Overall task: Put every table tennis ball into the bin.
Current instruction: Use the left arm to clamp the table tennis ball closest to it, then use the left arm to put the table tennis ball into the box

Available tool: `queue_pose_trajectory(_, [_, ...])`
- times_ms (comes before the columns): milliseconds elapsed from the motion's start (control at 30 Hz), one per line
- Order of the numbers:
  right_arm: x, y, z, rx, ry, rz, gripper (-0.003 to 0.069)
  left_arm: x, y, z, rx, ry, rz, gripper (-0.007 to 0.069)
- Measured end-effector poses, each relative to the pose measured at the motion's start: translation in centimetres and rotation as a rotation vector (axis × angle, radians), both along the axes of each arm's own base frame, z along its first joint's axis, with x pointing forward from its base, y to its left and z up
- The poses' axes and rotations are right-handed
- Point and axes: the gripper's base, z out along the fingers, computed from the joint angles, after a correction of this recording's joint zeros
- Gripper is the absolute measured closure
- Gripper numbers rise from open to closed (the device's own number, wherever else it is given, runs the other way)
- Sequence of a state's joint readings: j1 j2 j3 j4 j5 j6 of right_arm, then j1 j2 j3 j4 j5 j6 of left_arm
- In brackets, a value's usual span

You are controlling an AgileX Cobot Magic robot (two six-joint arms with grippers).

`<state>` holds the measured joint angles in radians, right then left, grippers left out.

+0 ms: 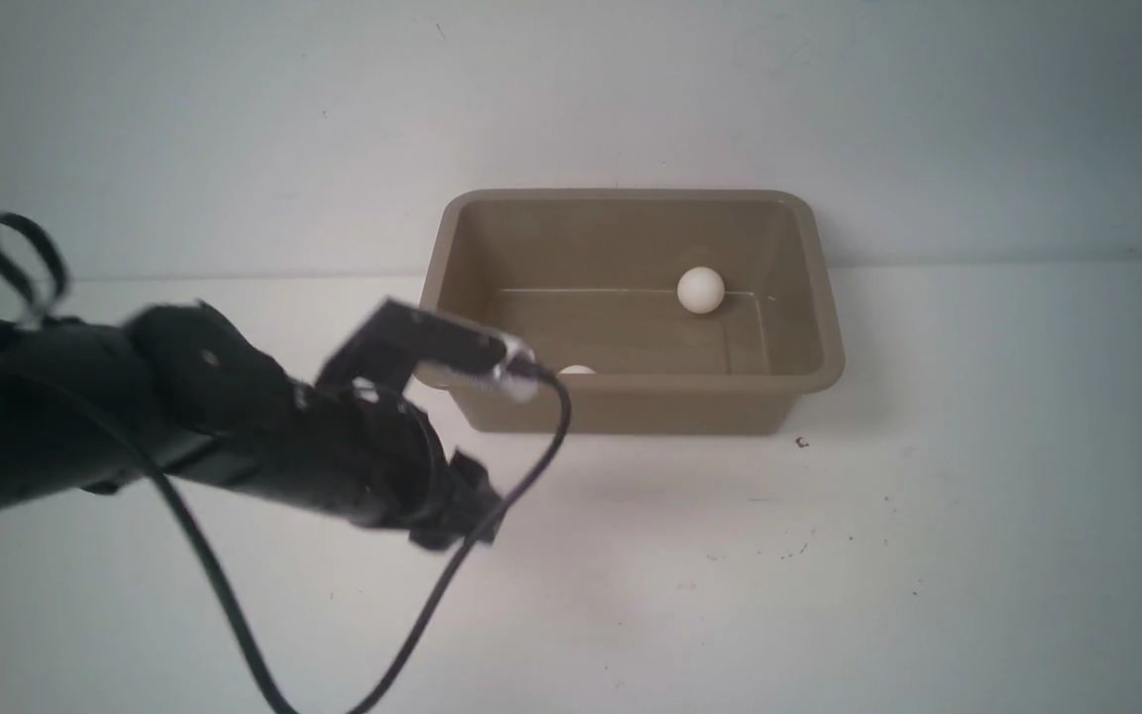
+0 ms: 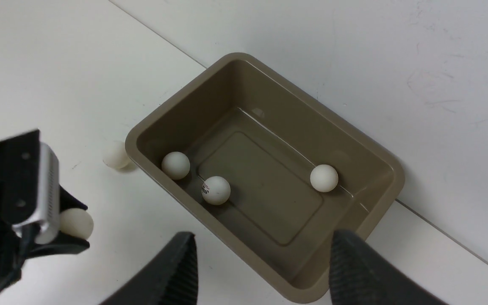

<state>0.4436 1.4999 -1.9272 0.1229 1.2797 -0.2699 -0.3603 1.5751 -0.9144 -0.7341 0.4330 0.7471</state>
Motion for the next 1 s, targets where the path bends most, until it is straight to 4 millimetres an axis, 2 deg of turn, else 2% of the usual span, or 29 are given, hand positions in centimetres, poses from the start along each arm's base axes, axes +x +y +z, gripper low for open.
queue_pose_trajectory(133, [0.0, 0.0, 0.0, -0.012, -0.007, 0.011, 0.0290, 1.6, -0.5, 5.8, -0.076, -0.195, 0.020, 0.0272])
queue_pose_trajectory(200, [0.0, 0.0, 0.0, -0.012, -0.008, 0.011, 0.0291, 2.2, -0.7, 6.8, -0.084, -0.222, 0.016, 0.0272])
queue_pose_trajectory(267, [0.0, 0.0, 0.0, -0.012, -0.008, 0.011, 0.0291, 4.5, -1.8, 7.7, -0.087, -0.231, -0.018, 0.0272])
queue_pose_trajectory(333, [0.0, 0.0, 0.0, -0.012, -0.008, 0.012, 0.0291, 6.1, -2.6, 7.5, -0.081, -0.208, -0.041, 0.0272])
queue_pose_trajectory(500, [-0.1, 0.0, 0.1, -0.011, -0.010, 0.016, 0.0316, 9.4, -3.8, 4.0, -0.024, -0.103, -0.057, 0.0272])
queue_pose_trajectory(567, [-0.4, -0.2, 0.3, -0.010, -0.018, 0.015, 0.0368, 10.4, -4.2, 2.2, 0.001, -0.042, -0.073, 0.0272])
queue_pose_trajectory(667, [-1.5, -0.8, 1.3, -0.015, -0.059, 0.018, 0.0515, 11.1, -4.7, 0.5, 0.021, 0.022, -0.099, 0.0272])
queue_pose_trajectory(700, [-2.1, -1.1, 1.8, -0.018, -0.081, 0.020, 0.0589, 11.3, -4.8, 0.3, 0.022, 0.029, -0.100, 0.0272])
queue_pose_trajectory(767, [-2.9, -1.6, 2.4, -0.014, -0.106, 0.021, 0.0624, 11.5, -4.8, 0.3, 0.021, 0.029, -0.102, 0.0270])
queue_pose_trajectory(800, [-4.3, -2.3, 3.4, -0.007, -0.144, 0.022, 0.0658, 11.6, -4.9, 0.4, 0.020, 0.022, -0.101, 0.0255])
queue_pose_trajectory(900, [-6.8, -3.6, 5.0, 0.012, -0.211, 0.009, 0.0671, 11.9, -4.9, 1.0, 0.018, 0.003, -0.105, 0.0180])
queue_pose_trajectory(933, [-6.8, -3.6, 5.0, 0.013, -0.210, 0.008, 0.0671, 11.9, -4.9, 1.0, 0.018, 0.003, -0.105, 0.0180])
queue_pose_trajectory(1000, [-8.8, -4.8, 6.1, 0.029, -0.259, -0.018, 0.0673, 12.1, -5.0, 1.7, 0.019, -0.011, -0.115, 0.0134])
